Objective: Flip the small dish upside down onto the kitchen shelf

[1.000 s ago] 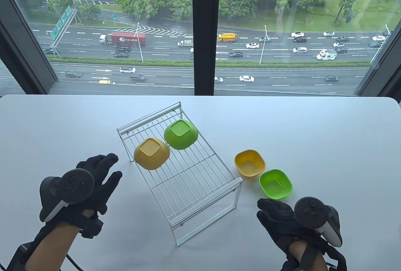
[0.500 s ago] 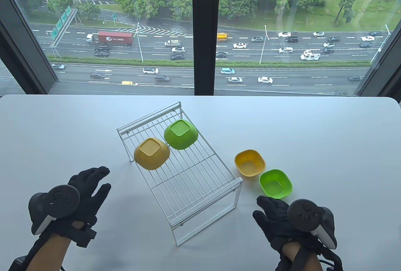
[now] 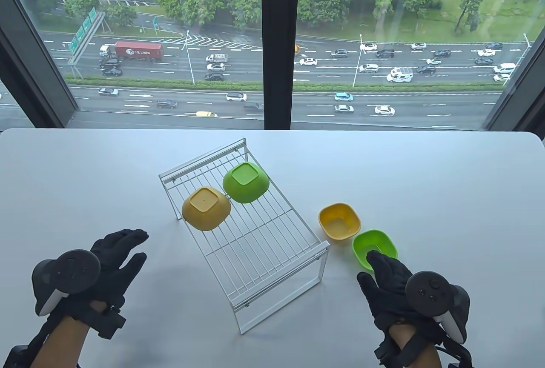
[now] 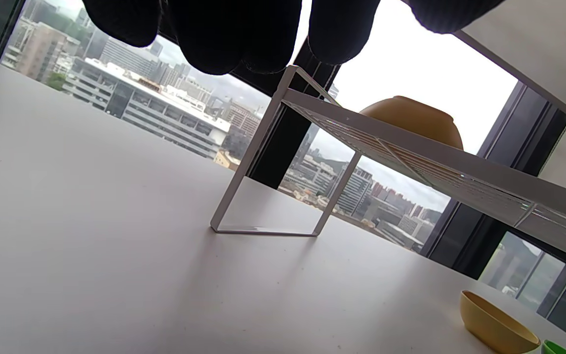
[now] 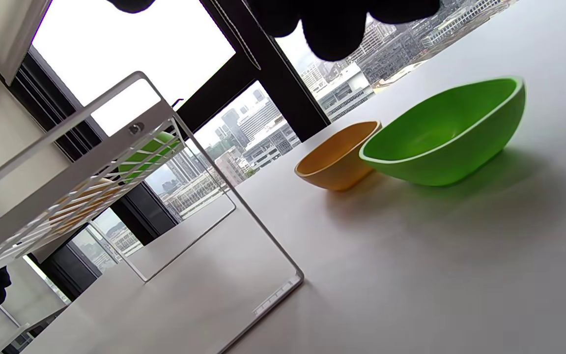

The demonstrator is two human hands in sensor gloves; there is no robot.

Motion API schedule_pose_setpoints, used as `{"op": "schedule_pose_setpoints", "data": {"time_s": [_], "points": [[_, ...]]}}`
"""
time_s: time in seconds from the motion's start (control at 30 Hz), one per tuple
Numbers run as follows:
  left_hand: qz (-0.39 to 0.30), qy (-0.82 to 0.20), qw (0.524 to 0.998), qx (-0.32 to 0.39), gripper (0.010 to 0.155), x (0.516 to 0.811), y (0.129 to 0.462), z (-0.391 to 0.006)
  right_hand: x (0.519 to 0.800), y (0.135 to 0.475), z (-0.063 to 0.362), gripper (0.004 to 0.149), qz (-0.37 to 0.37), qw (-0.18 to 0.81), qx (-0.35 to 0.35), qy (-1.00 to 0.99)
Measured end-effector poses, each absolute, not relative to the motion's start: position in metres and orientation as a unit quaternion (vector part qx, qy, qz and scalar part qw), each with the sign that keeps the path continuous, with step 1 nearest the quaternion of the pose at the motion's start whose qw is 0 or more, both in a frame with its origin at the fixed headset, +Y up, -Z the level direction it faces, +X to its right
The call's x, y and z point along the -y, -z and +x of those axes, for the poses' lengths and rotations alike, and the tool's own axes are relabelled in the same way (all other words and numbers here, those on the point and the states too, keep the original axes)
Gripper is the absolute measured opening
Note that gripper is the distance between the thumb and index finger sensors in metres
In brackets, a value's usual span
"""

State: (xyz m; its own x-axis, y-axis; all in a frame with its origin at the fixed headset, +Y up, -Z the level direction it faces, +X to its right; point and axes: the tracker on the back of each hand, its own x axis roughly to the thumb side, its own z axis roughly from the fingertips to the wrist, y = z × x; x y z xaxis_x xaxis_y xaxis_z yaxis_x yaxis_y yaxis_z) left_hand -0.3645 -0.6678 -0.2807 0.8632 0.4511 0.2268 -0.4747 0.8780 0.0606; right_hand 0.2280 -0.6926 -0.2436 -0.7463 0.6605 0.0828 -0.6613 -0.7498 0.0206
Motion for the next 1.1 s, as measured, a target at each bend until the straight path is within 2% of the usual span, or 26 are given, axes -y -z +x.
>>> {"op": "schedule_pose_setpoints", "data": {"time_s": [0.73,1.1], "points": [[0.064,-0.251,0.962,0.090,0.067,0.679,0.288,-0.371,0.689,0.247,0.225,0.071,0.024,0.306,0.046,-0.951],[0.062,-0.252,0.962,0.079,0.063,0.679,0.289,-0.370,0.690,0.247,0.225,0.071,0.015,0.303,0.051,-0.951]]}}
